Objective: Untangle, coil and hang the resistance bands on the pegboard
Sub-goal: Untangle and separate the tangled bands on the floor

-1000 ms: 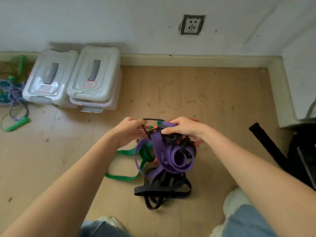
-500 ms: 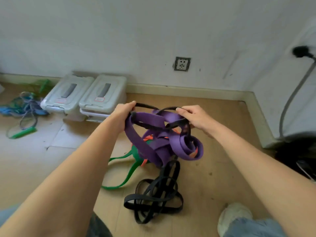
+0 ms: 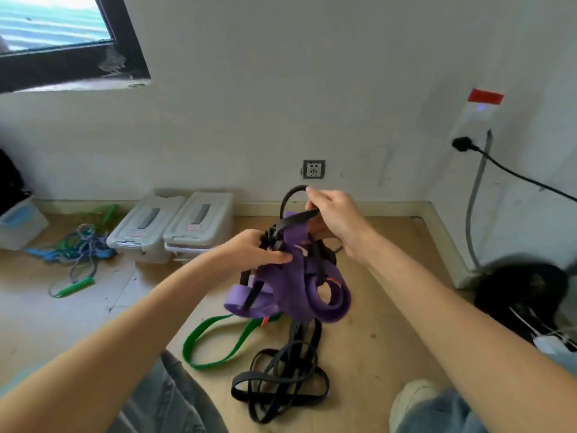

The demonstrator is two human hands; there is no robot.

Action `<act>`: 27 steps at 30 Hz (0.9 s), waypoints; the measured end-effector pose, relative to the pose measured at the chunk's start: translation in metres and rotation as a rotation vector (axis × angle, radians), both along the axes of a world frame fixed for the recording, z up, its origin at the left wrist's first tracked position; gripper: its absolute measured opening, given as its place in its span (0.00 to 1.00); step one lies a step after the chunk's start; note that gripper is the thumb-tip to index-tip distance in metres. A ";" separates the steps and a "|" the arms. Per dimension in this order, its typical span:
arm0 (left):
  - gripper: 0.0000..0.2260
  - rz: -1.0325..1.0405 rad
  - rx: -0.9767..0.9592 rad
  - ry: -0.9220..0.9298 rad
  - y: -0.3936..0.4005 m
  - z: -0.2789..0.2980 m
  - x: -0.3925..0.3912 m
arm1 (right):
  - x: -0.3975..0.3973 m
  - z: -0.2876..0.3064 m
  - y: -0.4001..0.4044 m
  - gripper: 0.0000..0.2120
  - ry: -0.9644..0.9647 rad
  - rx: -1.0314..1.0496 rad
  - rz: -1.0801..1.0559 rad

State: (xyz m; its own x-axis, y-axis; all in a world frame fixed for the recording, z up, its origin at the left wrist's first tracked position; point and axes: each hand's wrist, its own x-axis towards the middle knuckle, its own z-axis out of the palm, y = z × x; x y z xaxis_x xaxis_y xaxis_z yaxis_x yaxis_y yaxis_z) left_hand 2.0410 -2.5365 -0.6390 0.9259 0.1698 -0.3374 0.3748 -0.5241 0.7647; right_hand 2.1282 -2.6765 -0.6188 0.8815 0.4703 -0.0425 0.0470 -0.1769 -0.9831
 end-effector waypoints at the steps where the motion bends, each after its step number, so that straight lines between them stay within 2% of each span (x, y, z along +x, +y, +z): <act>1: 0.10 -0.013 -0.049 0.028 0.002 0.008 -0.005 | -0.001 0.004 -0.005 0.18 -0.008 -0.029 -0.021; 3: 0.14 -0.012 -0.236 0.031 0.007 0.022 -0.013 | -0.007 0.008 -0.019 0.18 -0.003 -0.126 0.066; 5: 0.13 0.038 -0.467 -0.029 0.007 0.029 -0.019 | -0.014 0.008 -0.032 0.19 0.133 -0.143 0.281; 6: 0.12 0.066 -0.520 -0.044 0.005 0.029 -0.020 | -0.018 0.008 -0.038 0.20 0.181 -0.168 0.345; 7: 0.11 0.094 -0.524 -0.055 0.003 0.026 -0.019 | -0.020 0.008 -0.042 0.19 0.154 -0.238 0.390; 10: 0.08 0.197 -0.435 -0.072 -0.003 0.015 -0.013 | -0.012 0.012 -0.048 0.13 -0.113 -0.549 0.420; 11: 0.08 0.213 -0.396 -0.075 -0.003 0.014 -0.011 | -0.009 0.013 -0.048 0.13 -0.111 -0.573 0.416; 13: 0.08 0.200 -0.369 -0.072 -0.003 0.014 -0.009 | -0.008 0.009 -0.043 0.18 0.049 -0.492 0.406; 16: 0.08 0.187 -0.414 -0.131 -0.004 0.017 -0.008 | -0.016 -0.008 -0.021 0.19 0.243 -0.380 0.233; 18: 0.08 0.283 -0.468 -0.207 0.001 0.021 -0.006 | -0.020 -0.023 -0.012 0.20 0.453 -0.220 0.166; 20: 0.08 0.366 -0.530 -0.251 0.012 0.025 -0.007 | -0.026 -0.035 -0.007 0.22 0.614 -0.079 0.232; 22: 0.07 0.313 -0.529 -0.215 0.015 0.025 -0.010 | -0.031 -0.041 -0.002 0.18 0.567 0.016 0.277; 24: 0.06 0.253 -0.476 -0.156 0.012 0.018 -0.010 | -0.031 -0.038 0.005 0.12 0.460 0.097 0.221; 27: 0.05 0.343 -0.164 -0.166 0.031 0.004 -0.001 | -0.020 -0.023 -0.003 0.10 0.236 -0.026 0.193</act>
State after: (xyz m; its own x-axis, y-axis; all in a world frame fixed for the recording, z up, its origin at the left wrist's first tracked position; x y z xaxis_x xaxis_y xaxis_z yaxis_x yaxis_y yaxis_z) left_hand 2.0402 -2.5059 -0.6352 0.8688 0.4347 -0.2369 0.3716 -0.2563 0.8923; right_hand 2.1083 -2.6800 -0.6419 0.7405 0.6242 -0.2491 -0.1467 -0.2116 -0.9663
